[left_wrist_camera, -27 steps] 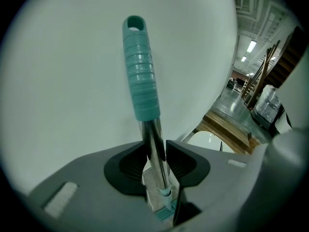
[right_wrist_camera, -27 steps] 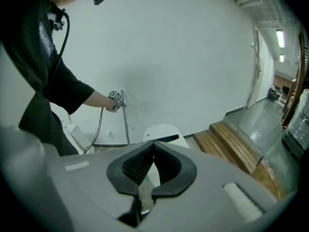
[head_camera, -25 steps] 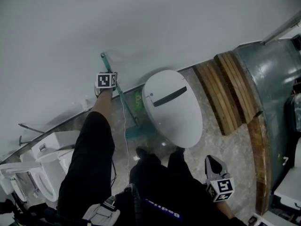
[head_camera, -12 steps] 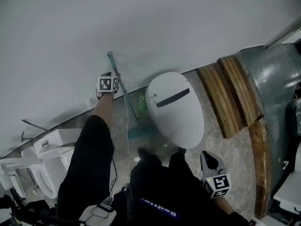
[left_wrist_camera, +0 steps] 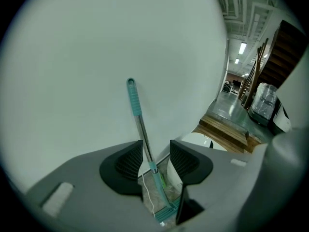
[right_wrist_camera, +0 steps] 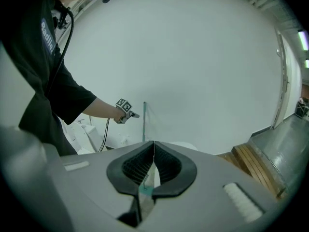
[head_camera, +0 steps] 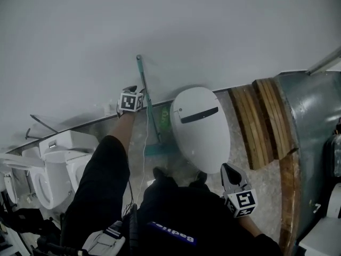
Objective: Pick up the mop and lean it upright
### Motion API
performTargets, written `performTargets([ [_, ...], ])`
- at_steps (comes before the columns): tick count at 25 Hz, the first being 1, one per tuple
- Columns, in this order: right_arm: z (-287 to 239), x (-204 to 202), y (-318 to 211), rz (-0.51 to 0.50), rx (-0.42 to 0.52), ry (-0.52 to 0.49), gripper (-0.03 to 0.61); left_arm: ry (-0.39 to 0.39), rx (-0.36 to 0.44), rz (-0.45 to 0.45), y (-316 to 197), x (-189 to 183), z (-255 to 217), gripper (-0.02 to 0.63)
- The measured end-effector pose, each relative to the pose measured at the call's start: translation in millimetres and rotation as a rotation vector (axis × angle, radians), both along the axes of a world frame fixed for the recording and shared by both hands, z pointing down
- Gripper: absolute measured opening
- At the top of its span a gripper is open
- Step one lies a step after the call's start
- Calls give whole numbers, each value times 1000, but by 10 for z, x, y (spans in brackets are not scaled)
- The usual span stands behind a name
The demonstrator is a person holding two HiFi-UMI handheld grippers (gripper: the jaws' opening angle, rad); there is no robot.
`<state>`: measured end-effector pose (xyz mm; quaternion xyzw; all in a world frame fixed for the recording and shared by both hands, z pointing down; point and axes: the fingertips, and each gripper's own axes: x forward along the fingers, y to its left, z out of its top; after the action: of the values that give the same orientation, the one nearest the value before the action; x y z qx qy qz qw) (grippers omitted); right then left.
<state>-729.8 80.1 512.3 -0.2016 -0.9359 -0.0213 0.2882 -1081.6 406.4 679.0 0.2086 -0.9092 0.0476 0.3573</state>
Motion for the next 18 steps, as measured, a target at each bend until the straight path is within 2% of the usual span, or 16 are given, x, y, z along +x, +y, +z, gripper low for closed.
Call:
performTargets([
  [5, -92, -272, -6, -99, -51, -58, 9, -96, 31, -6, -156, 359, -532, 163],
  [11, -244, -472, -47, -211, -108, -102, 8, -211, 101, 18, -626, 971, -1211, 108],
  [18, -266, -548, -32, -323, -138, -114, 6, -313, 181, 103, -1192, 1705, -1890, 31],
])
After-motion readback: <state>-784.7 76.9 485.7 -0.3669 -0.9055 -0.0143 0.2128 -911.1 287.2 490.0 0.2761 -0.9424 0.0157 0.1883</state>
